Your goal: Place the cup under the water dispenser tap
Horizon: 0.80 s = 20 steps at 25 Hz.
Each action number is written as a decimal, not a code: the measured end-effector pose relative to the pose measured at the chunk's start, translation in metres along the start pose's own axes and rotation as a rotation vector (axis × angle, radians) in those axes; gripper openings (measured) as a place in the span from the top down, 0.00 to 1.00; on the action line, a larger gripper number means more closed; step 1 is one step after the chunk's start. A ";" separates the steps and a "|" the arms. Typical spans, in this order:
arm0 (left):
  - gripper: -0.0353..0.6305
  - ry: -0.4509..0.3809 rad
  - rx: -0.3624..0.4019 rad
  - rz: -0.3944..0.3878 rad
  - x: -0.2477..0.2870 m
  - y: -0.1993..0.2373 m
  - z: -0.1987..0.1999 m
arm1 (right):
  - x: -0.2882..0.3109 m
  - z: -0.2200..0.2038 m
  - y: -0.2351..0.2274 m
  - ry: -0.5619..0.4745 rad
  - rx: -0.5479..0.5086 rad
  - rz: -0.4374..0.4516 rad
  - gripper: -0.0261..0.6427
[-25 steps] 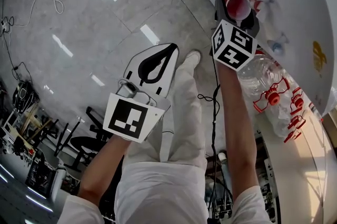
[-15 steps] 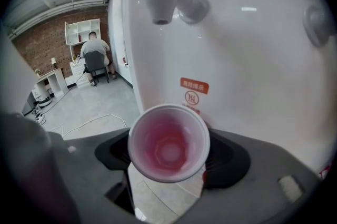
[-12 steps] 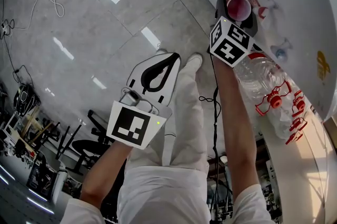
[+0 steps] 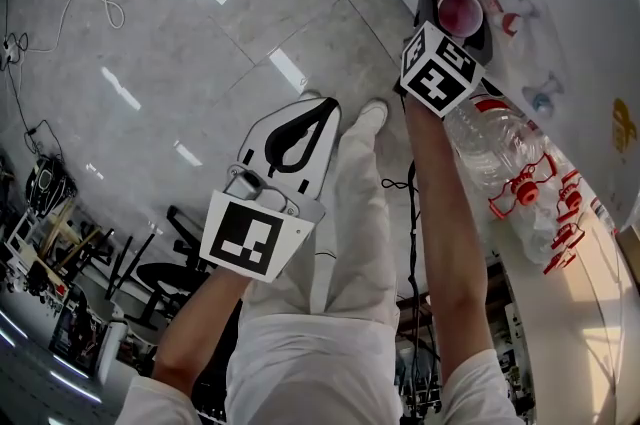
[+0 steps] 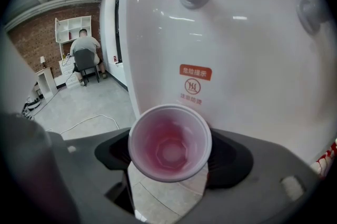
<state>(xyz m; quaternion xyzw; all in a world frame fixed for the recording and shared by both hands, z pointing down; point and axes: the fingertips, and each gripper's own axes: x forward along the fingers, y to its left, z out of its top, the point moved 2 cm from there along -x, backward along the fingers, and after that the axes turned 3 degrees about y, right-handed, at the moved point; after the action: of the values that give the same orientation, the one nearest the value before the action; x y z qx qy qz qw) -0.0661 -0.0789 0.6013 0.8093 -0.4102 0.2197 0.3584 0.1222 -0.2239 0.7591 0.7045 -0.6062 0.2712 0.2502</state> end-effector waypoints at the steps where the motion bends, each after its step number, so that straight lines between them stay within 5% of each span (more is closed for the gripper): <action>1: 0.95 -0.001 0.002 0.001 0.000 0.001 0.000 | 0.000 0.000 -0.001 0.001 0.002 -0.009 0.38; 20: 0.95 -0.015 0.018 0.002 -0.014 -0.007 -0.002 | -0.020 -0.010 -0.007 0.030 0.064 0.000 0.32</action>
<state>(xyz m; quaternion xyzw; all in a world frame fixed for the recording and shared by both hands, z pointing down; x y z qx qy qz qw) -0.0686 -0.0678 0.5904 0.8138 -0.4116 0.2176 0.3478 0.1260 -0.2014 0.7527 0.7082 -0.5933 0.3010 0.2364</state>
